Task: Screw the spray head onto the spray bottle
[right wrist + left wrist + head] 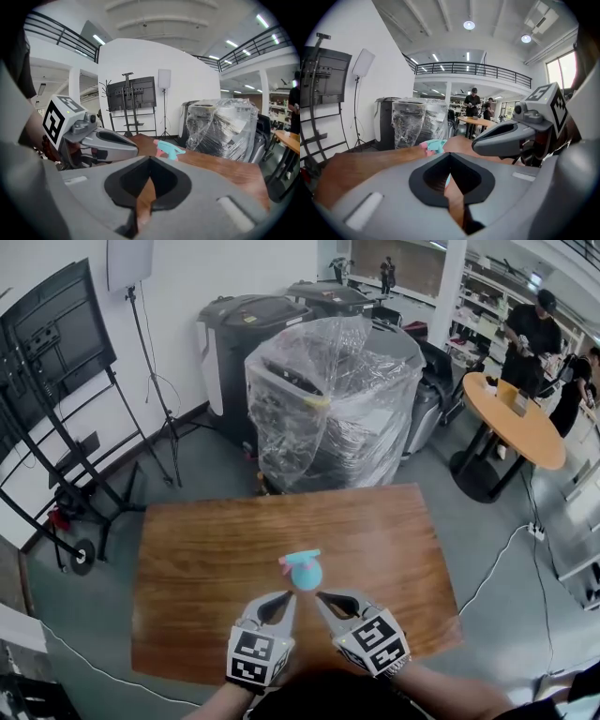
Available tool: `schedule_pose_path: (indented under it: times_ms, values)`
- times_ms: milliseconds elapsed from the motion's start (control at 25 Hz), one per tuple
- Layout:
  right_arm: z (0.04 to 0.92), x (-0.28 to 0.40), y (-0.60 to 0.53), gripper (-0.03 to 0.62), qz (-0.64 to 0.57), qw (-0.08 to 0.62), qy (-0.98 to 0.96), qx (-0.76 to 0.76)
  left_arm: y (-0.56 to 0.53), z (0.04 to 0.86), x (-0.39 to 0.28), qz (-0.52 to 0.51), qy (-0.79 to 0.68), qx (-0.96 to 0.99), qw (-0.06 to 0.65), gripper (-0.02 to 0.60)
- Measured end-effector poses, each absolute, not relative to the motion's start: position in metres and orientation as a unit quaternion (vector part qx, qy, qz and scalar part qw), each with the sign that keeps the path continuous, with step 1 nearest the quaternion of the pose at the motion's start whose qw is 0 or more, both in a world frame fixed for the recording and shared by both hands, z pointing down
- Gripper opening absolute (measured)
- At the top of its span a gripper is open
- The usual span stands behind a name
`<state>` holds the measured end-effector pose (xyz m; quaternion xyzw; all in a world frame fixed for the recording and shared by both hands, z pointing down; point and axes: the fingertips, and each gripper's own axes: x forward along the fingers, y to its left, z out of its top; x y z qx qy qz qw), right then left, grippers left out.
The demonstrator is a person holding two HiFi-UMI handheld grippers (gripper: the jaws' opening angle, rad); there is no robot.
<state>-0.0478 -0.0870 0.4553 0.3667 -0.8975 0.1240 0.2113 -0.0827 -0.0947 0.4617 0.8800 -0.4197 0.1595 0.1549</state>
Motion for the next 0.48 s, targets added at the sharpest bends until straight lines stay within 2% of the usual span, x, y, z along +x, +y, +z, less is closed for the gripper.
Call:
schedule_pose_path:
  times_ms: [480]
  values:
    - [0.4483,-0.0488,-0.0802,-0.009,0.126,0.180,-0.893,0.393,-0.0888,0.4528,-0.0713,0.162,-0.402,0.891,0.137,0.015]
